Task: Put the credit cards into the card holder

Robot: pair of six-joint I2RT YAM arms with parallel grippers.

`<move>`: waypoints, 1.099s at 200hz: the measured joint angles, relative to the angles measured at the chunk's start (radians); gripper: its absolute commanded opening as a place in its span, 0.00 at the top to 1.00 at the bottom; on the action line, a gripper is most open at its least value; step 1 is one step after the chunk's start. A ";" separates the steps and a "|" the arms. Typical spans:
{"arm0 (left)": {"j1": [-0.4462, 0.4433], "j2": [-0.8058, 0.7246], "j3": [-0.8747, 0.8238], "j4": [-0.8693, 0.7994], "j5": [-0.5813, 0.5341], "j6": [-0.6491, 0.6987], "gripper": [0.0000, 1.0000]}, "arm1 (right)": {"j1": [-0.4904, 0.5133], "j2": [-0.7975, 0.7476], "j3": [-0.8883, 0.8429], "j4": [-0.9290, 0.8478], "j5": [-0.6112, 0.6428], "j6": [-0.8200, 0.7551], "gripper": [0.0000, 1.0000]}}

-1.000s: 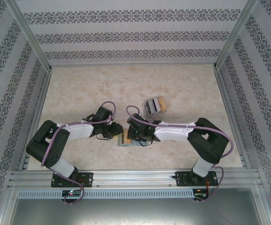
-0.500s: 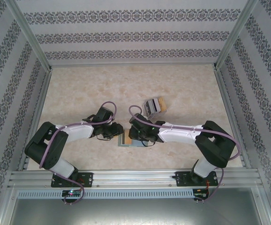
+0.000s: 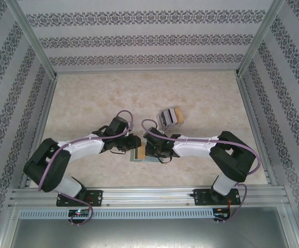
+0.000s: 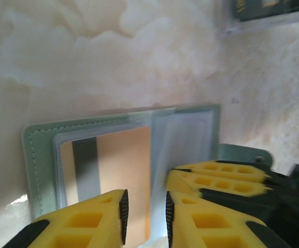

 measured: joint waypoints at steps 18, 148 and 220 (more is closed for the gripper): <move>-0.001 0.047 0.000 0.015 0.017 -0.012 0.73 | -0.006 0.000 0.000 -0.003 0.000 -0.007 0.88; -0.006 0.068 0.014 0.015 0.002 -0.013 0.68 | -0.092 -0.103 0.020 -0.220 0.042 -0.188 0.79; 0.003 0.028 0.146 -0.036 -0.081 -0.005 0.58 | -0.281 -0.129 0.325 -0.401 0.174 -0.479 0.68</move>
